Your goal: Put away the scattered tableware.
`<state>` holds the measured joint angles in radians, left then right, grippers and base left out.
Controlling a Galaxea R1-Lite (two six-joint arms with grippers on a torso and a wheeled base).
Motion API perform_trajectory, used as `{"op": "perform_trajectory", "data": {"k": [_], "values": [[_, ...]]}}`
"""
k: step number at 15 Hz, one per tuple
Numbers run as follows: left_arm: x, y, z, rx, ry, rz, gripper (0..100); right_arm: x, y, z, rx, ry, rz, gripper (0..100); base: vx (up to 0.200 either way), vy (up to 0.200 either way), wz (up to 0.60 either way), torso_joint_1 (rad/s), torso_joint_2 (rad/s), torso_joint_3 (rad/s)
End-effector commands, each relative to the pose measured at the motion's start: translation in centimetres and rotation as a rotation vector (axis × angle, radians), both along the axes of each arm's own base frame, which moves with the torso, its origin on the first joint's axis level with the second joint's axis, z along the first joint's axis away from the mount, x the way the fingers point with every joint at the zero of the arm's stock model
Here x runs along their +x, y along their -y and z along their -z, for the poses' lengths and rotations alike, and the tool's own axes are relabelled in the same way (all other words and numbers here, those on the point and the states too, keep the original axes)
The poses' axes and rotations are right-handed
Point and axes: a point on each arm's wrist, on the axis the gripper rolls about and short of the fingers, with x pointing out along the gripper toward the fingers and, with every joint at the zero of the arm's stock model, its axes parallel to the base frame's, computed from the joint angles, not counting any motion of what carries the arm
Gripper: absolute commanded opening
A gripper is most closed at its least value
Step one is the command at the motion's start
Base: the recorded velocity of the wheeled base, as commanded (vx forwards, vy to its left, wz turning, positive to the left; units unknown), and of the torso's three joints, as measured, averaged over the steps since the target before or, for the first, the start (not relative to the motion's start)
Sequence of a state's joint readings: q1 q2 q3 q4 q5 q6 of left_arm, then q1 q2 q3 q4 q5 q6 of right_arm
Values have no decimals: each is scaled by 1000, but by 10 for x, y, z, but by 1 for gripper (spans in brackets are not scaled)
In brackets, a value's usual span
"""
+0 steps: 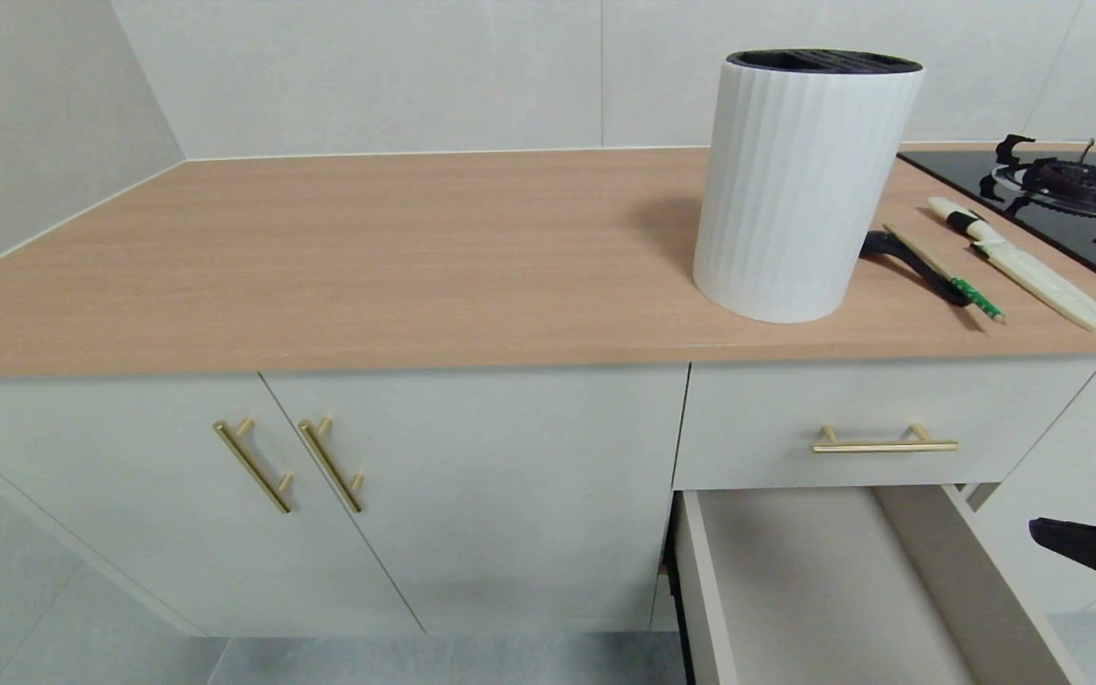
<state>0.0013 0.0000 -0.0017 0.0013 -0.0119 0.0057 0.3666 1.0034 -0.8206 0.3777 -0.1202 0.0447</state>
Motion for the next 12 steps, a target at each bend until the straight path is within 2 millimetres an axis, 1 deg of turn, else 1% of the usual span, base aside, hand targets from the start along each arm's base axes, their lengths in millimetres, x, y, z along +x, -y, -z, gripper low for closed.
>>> {"op": "perform_trajectory", "data": {"k": [1, 3, 4, 5, 6, 7, 8, 9, 10, 11, 12], "values": [[0, 0, 0, -1, -2, 0, 100, -1, 0, -2, 6, 16, 1, 100, 0, 0, 0, 80, -227, -139], [0, 0, 0, 0, -2, 0, 100, 2, -1, -9, 10, 63, 2, 100, 0, 0, 0, 39, -90, -54], [0, 0, 0, 0, -2, 0, 100, 12, -2, -24, 28, 112, 22, 100, 0, 0, 0, 0, 0, 0], [0, 0, 0, 0, -2, 0, 100, 25, 1, -41, 35, 141, 75, 100, 0, 0, 0, 0, 0, 0], [0, 0, 0, 0, -2, 0, 100, 37, 3, -56, 36, 151, 110, 100, 0, 0, 0, 0, 0, 0], [0, 0, 0, 0, -2, 0, 100, 43, 3, -63, 34, 146, 119, 100, 0, 0, 0, 0, 0, 0], [0, 0, 0, 0, -2, 0, 100, 56, 3, -76, 27, 116, 136, 100, 0, 0, 0, 0, 0, 0], [0, 0, 0, 0, -2, 0, 100, 66, 3, -83, 25, 106, 151, 100, 0, 0, 0, 0, 0, 0], [0, 0, 0, -1, -2, 0, 100, 79, 2, -85, 20, 92, 158, 100, 0, 0, 0, 0, 0, 0], [0, 0, 0, 0, 0, 0, 100, 87, 1, -85, 17, 88, 169, 100, 0, 0, 0, 0, 0, 0], [0, 0, 0, 0, -2, 0, 100, 107, 3, -79, 8, 55, 194, 100, 0, 0, 0, 0, 0, 0]]}}
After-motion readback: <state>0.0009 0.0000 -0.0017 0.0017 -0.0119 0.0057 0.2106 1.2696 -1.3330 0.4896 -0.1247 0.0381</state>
